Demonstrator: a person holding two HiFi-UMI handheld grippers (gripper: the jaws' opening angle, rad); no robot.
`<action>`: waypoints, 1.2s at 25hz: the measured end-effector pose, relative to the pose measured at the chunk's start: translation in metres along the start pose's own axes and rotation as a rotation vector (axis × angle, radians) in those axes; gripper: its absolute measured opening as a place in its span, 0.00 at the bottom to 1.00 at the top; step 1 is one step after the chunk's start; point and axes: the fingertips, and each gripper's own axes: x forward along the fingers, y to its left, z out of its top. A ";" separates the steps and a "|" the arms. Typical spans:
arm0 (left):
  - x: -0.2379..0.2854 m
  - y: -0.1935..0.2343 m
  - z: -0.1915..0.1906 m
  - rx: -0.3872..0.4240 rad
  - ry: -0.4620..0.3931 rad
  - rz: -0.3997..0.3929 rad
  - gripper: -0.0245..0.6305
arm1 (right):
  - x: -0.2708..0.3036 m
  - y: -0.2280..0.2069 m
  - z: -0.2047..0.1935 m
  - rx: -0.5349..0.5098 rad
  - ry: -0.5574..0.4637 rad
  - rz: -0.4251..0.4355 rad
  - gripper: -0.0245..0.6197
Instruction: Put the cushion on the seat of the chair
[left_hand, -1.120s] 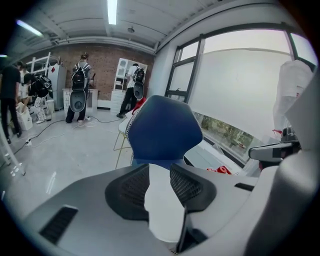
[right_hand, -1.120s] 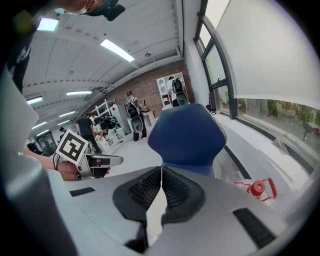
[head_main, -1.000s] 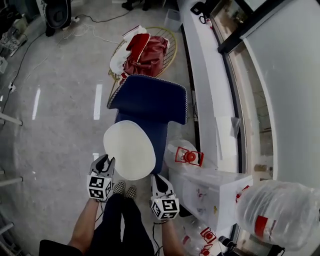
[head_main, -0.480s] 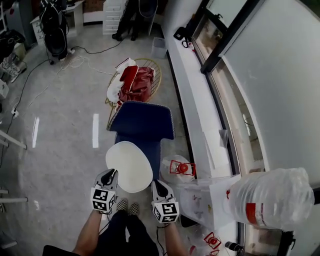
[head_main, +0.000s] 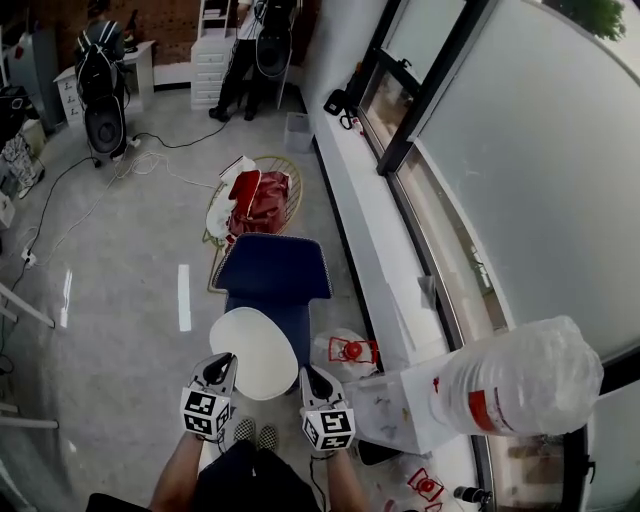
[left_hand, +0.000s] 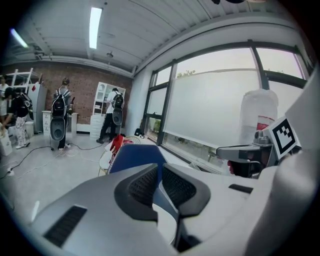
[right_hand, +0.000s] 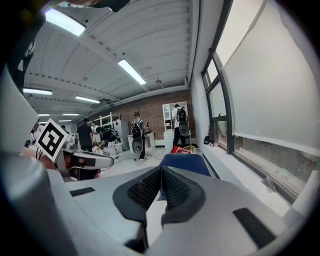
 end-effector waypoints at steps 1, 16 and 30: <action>-0.004 -0.003 0.005 0.007 -0.006 -0.005 0.10 | -0.005 0.002 0.004 -0.001 -0.008 -0.002 0.08; -0.058 -0.031 0.057 0.095 -0.099 -0.056 0.08 | -0.052 0.032 0.048 -0.094 -0.082 -0.002 0.08; -0.077 -0.044 0.066 0.130 -0.130 -0.098 0.08 | -0.060 0.043 0.055 -0.090 -0.112 -0.003 0.08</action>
